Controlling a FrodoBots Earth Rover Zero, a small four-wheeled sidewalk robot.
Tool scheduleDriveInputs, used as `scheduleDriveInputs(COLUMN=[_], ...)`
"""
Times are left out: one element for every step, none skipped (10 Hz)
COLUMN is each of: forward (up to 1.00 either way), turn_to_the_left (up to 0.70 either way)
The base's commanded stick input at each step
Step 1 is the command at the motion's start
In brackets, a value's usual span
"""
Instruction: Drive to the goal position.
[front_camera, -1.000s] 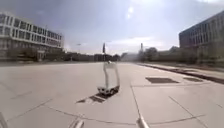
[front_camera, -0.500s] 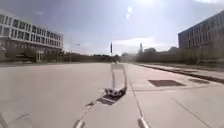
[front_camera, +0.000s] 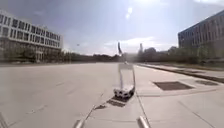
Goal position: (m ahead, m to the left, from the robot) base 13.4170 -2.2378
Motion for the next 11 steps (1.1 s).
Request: scheduleDriveInputs(forward=[0.7,0.7,0.7,0.7,0.7,0.7,0.7,0.7,0.7,0.7,0.7], turn_to_the_left=[0.29,0.35,0.27,0.13,0.02,0.0,0.0,0.0,0.0,0.0,0.0])
